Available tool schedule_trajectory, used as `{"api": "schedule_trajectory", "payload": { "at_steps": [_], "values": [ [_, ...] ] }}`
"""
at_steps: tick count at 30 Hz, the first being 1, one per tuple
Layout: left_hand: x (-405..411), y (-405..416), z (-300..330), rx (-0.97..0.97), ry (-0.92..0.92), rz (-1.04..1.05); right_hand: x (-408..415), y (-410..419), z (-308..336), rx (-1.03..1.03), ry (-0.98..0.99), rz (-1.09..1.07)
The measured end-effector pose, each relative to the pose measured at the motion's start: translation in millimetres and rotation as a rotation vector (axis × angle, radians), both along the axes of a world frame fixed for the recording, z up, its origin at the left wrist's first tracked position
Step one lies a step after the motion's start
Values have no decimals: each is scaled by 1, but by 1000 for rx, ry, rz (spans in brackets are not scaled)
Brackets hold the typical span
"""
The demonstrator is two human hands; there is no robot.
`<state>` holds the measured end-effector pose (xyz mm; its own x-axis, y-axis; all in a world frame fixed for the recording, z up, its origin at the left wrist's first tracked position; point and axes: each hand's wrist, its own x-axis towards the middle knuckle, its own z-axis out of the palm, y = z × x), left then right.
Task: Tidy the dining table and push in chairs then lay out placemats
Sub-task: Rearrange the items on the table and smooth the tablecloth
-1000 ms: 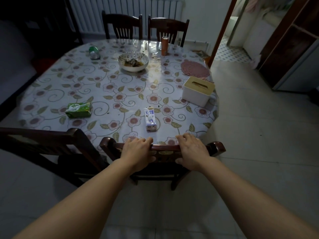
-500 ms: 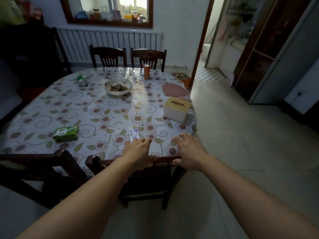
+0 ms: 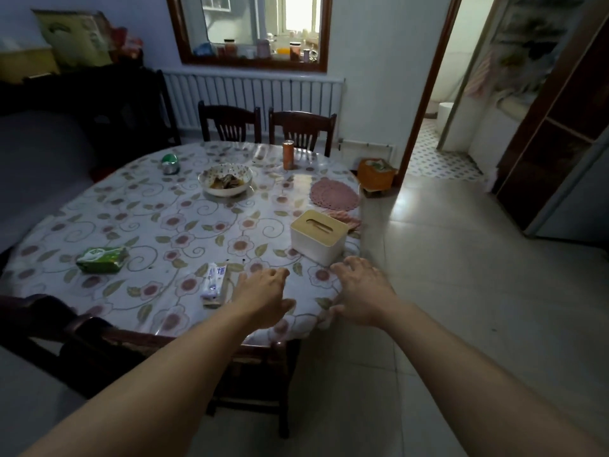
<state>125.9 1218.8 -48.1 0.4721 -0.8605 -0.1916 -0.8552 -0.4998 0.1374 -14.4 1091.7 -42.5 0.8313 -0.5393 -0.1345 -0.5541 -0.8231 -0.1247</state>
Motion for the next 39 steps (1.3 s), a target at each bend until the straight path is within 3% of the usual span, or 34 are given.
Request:
{"api": "schedule_trajectory", "payload": {
  "at_steps": [8, 15, 24, 31, 39],
  "values": [
    [-6, -83, -8, 62, 6, 96, 8, -89, -16, 49, 12, 67],
    [42, -178, -25, -23, 64, 189, 60, -182, -22, 9, 49, 132],
    [100, -283, -29, 30, 92, 248, 125, -300, -30, 8, 55, 216],
    [131, -345, -36, 30, 88, 407, 178, -384, -38, 8, 100, 344],
    [126, -401, -58, 24, 143, 762, 231, -467, -61, 46, 168, 627]
  ]
}}
